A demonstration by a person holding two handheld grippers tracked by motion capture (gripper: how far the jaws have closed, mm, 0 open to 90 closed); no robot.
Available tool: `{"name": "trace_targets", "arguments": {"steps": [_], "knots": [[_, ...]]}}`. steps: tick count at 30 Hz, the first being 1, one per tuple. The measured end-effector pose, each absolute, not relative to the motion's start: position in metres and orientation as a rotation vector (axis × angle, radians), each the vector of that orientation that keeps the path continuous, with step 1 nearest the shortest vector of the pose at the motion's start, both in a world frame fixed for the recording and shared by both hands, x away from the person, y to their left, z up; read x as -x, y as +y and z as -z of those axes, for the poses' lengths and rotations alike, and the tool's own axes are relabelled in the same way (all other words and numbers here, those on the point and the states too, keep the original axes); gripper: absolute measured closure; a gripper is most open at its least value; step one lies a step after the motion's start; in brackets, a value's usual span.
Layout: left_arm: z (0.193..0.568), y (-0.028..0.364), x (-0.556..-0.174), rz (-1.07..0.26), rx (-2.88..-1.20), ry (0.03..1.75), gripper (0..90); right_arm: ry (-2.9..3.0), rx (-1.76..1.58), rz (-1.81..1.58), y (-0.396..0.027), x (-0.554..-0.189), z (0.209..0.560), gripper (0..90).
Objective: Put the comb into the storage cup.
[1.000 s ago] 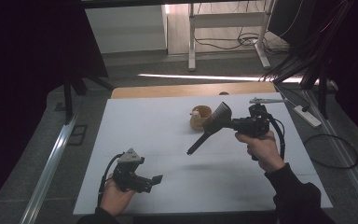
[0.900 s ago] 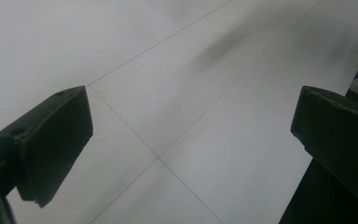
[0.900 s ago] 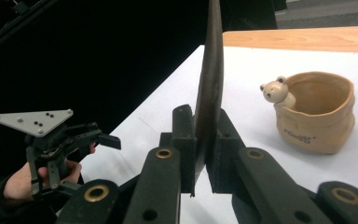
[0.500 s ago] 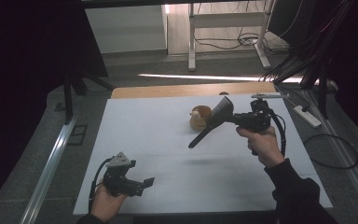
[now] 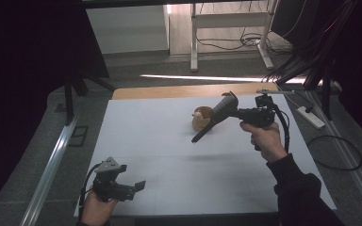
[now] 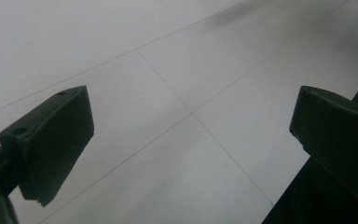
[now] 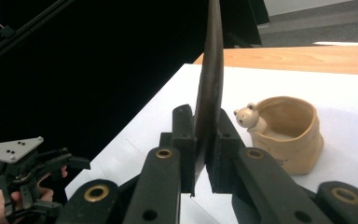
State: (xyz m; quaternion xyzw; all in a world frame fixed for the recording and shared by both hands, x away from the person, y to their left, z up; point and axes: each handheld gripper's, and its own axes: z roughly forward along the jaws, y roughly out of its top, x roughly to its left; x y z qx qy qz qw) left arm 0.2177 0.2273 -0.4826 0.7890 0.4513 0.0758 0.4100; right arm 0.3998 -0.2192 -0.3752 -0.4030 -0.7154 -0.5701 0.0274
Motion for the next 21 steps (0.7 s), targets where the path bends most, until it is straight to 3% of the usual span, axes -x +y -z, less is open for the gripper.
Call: {"name": "trace_targets", "arguments": {"steps": [21], "knots": [[0.479,0.247,-0.198,-0.25,-1.96,1.2,0.4,-2.213,1.321,1.813,-0.233,-0.418,0.356,83.6]]}}
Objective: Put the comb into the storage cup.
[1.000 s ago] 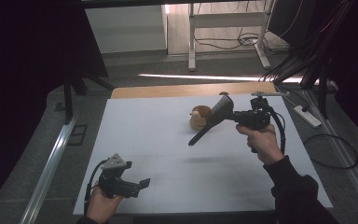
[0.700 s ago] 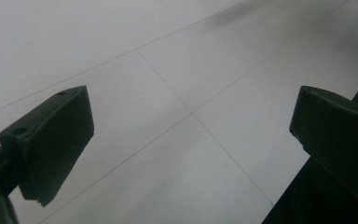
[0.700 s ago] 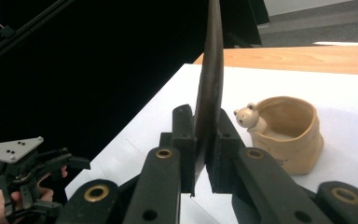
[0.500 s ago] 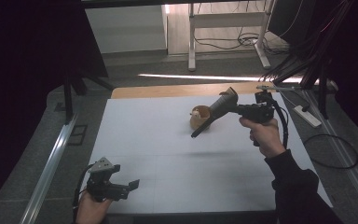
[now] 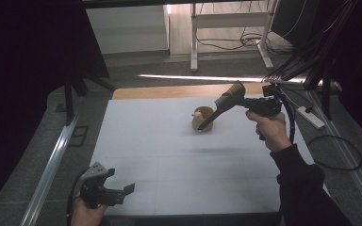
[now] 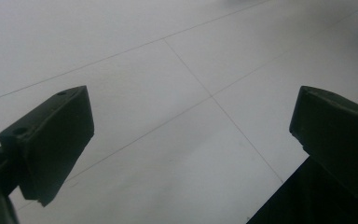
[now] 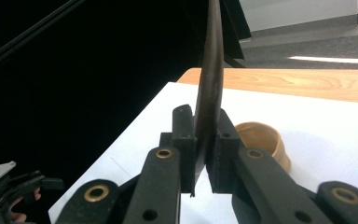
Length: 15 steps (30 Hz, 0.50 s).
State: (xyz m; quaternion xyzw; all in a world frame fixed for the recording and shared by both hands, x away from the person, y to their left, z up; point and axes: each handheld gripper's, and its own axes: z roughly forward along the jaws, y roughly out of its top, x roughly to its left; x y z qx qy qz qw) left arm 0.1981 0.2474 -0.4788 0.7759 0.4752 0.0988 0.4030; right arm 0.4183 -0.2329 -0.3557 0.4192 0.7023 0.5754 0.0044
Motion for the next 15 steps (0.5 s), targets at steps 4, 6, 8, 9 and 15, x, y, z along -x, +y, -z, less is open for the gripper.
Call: {"name": "trace_targets", "arguments": {"steps": [4,6,8,9,15], "knots": [[0.479,0.248,-0.198,-0.243,-1.955,1.202,0.4,2.181,-1.324,-1.791,-0.236,-0.422,0.353,83.6],[0.48,0.247,-0.199,-0.241,-1.959,1.2,0.4,2.167,-1.332,-1.788,-0.238,-0.424,0.352,83.6],[0.48,0.247,-0.199,-0.24,-1.964,1.198,0.4,2.156,-1.34,-1.792,-0.24,-0.426,0.351,83.6],[0.48,0.247,-0.199,-0.24,-1.965,1.197,0.5,2.147,-1.342,-1.791,-0.241,-0.428,0.35,83.6],[0.48,0.246,-0.199,-0.236,-1.979,1.193,0.5,2.112,-1.365,-1.78,-0.247,-0.434,0.348,83.6]]}}
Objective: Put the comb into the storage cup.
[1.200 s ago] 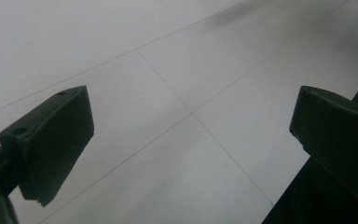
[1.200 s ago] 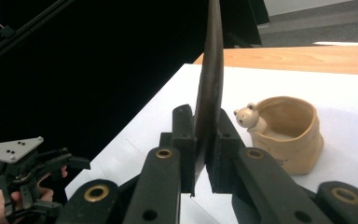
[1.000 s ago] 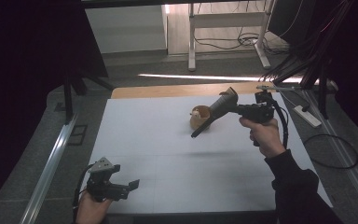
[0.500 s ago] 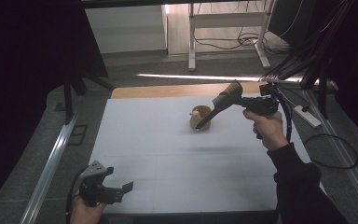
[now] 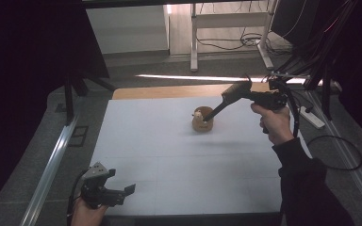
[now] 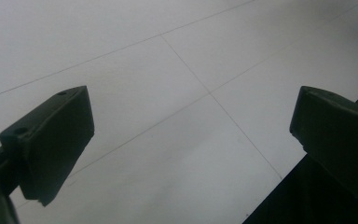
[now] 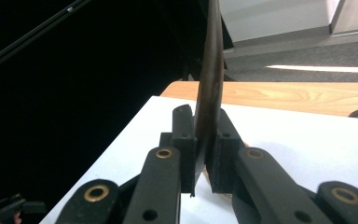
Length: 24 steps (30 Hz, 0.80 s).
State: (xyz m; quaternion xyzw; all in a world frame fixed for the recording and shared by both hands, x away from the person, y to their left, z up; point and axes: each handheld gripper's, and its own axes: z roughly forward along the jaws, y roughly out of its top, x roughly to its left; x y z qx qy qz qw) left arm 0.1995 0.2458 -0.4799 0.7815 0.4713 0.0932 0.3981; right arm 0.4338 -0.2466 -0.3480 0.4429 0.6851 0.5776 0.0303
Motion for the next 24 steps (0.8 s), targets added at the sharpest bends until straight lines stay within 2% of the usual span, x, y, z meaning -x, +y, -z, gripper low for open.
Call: {"name": "trace_targets", "arguments": {"steps": [24], "knots": [[0.481,0.245,-0.201,-0.219,-1.995,1.187,0.1,2.027,-1.442,-1.748,-0.246,-0.461,0.356,83.6]]}}
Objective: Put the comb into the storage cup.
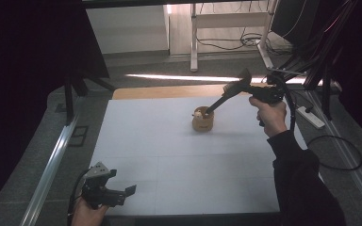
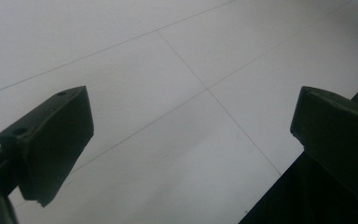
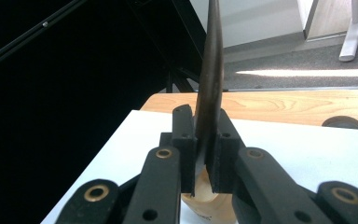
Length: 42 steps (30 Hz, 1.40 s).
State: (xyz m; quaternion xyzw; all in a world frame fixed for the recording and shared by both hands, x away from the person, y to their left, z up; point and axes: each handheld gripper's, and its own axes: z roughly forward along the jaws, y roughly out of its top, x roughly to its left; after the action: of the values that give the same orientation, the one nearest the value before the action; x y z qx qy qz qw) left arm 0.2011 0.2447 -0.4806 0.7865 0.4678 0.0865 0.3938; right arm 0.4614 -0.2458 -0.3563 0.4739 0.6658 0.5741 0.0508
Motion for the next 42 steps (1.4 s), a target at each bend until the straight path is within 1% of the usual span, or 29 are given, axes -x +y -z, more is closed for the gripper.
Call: {"name": "trace_targets", "arguments": {"steps": [42], "knots": [[0.481,0.246,-0.202,-0.205,-1.989,1.184,0.1,2.054,-1.469,-1.662,-0.218,-0.481,0.394,83.5]]}}
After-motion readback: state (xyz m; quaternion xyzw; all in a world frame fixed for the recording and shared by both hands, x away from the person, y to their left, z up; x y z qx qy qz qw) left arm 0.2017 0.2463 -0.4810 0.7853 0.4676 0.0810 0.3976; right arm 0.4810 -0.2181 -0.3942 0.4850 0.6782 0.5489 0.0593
